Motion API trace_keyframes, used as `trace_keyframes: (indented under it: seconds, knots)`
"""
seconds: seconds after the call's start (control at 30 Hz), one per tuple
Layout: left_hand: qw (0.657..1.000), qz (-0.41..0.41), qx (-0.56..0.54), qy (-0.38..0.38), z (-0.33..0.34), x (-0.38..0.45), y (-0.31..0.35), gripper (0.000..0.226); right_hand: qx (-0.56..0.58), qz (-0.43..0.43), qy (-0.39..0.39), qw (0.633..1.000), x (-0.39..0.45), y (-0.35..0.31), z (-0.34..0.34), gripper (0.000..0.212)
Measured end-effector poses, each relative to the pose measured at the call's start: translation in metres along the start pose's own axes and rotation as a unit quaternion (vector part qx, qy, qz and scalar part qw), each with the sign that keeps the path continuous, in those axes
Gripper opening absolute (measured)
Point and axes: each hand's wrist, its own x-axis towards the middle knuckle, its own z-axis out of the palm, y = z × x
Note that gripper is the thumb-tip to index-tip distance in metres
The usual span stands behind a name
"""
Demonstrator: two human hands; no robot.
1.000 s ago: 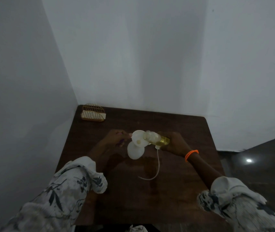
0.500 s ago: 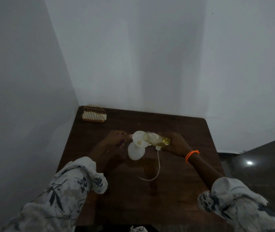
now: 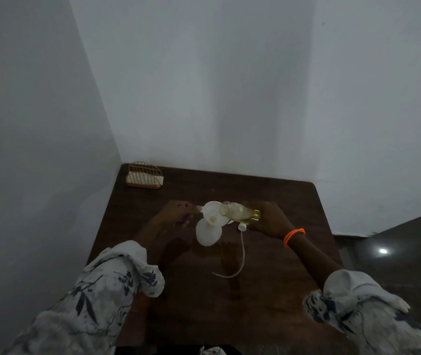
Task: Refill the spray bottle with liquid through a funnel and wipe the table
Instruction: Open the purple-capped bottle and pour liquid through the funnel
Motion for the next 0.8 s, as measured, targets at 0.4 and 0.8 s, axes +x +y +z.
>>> trace_keyframes:
  seconds: [0.4, 0.8]
  knots:
    - [1.000, -0.007, 0.004, 0.020, -0.002, 0.002, -0.004, 0.028, -0.029, -0.010, -0.001, 1.000, 0.002, 0.000, -0.002, 0.062]
    - [1.000, -0.005, -0.002, 0.023, -0.005, 0.002, -0.008, 0.029, -0.037, -0.023, 0.000, 0.999, 0.000, -0.008, -0.006, 0.059]
